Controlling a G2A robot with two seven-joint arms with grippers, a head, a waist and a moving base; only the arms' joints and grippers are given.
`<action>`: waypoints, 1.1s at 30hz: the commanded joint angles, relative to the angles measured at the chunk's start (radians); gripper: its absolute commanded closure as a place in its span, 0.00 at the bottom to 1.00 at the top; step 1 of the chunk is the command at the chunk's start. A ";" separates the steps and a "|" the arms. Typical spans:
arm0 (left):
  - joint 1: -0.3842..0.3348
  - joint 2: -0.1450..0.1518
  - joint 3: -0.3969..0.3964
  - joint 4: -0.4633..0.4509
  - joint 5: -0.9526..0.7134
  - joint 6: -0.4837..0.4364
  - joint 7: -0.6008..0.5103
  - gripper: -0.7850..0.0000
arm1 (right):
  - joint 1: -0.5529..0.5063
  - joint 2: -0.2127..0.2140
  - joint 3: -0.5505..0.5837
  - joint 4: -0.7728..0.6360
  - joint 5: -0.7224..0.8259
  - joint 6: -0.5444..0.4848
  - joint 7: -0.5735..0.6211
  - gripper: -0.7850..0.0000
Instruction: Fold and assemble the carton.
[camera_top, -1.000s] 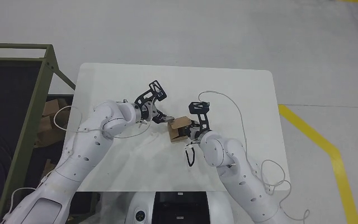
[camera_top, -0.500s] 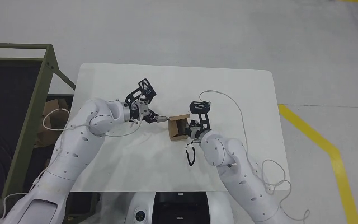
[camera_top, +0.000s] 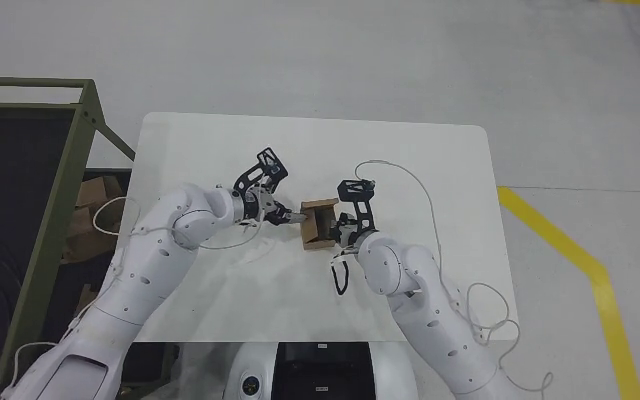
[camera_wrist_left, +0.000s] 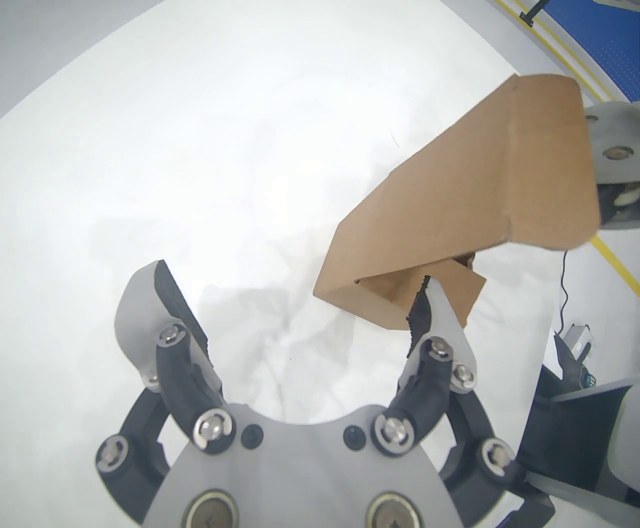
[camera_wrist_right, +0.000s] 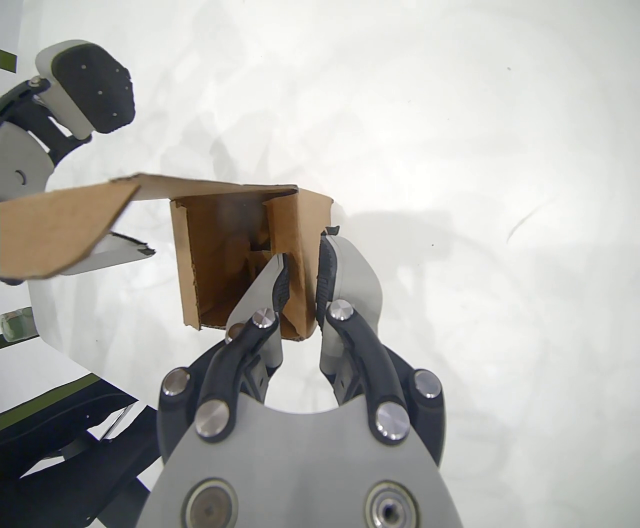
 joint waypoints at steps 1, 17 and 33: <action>-0.006 -0.006 0.024 0.005 0.020 0.025 0.019 0.00 | -0.001 0.000 0.000 -0.001 0.000 0.001 -0.001 0.87; -0.030 -0.029 0.091 0.018 0.107 0.110 0.031 0.00 | -0.001 -0.003 -0.006 -0.002 -0.007 -0.011 -0.004 0.85; -0.035 -0.038 0.100 0.009 0.121 0.123 0.002 0.00 | 0.000 -0.005 -0.023 0.004 -0.044 -0.021 -0.004 0.82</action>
